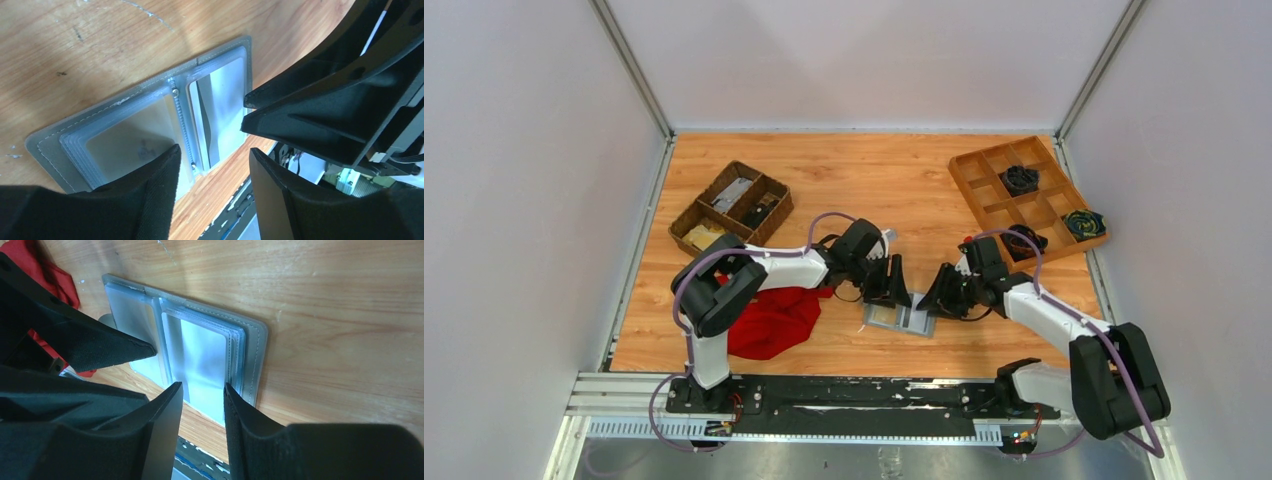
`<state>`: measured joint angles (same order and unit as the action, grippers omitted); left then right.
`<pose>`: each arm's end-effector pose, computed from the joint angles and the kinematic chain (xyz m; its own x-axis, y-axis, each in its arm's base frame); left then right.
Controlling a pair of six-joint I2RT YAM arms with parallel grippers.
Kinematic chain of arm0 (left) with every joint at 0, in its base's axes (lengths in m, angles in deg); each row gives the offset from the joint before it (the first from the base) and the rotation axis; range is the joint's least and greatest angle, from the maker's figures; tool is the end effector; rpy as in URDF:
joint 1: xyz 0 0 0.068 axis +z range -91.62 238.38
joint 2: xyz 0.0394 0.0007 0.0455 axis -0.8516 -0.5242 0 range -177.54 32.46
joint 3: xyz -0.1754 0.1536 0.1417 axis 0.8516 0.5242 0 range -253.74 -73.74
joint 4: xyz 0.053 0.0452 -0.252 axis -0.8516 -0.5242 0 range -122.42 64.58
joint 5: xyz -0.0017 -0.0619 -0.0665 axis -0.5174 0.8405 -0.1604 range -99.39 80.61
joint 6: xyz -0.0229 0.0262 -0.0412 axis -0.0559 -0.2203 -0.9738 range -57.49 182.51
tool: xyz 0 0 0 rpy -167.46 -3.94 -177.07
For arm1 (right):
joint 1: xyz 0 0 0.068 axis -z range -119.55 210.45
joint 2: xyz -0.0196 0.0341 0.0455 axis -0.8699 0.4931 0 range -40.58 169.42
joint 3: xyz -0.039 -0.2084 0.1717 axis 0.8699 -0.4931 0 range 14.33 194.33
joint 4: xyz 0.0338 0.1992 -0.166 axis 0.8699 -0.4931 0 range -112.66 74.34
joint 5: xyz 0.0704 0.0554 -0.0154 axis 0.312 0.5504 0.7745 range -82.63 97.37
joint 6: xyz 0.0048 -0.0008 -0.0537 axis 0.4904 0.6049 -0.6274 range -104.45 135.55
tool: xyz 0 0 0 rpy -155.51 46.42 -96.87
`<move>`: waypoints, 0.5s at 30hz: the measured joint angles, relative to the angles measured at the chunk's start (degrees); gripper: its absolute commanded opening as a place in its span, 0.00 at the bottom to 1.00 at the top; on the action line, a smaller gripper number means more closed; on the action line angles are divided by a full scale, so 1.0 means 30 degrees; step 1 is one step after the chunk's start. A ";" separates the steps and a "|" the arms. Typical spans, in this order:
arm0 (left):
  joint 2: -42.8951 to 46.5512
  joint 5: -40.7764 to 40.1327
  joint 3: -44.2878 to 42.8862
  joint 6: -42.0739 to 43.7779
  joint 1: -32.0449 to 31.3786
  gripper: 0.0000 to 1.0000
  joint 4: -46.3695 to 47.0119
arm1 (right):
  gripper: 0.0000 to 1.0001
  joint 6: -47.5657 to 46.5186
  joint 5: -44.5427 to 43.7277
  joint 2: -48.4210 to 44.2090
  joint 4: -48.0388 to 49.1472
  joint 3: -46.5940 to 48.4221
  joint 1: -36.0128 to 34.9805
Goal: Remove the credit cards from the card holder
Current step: Remove the credit card from the card holder.
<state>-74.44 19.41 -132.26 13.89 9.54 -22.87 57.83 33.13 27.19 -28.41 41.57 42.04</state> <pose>0.2357 -0.2957 0.1474 -0.9728 0.1139 -0.2016 0.2281 0.6193 -0.7513 0.1932 0.0805 0.1593 -0.9199 0.3325 -0.2081 0.1188 0.7418 0.6600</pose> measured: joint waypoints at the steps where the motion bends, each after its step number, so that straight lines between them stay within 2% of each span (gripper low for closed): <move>1: 0.0000 -0.0051 0.0087 0.0015 0.0000 0.53 0.0007 | 0.39 0.0007 0.0080 0.0036 0.0124 -0.0022 0.0007; 6: 0.0000 -0.0321 0.0474 -0.0022 0.0000 0.44 0.0080 | 0.37 0.0044 0.0321 0.0007 0.0597 -0.0255 0.0007; 15: -0.0007 -0.0379 0.0670 0.0029 0.0044 0.41 0.0146 | 0.26 0.0189 0.0750 -0.0066 0.1603 -0.0838 0.0007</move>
<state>-74.46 18.27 -130.25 13.98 9.68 -22.44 58.40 35.38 27.00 -23.60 39.06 42.06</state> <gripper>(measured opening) 0.433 0.307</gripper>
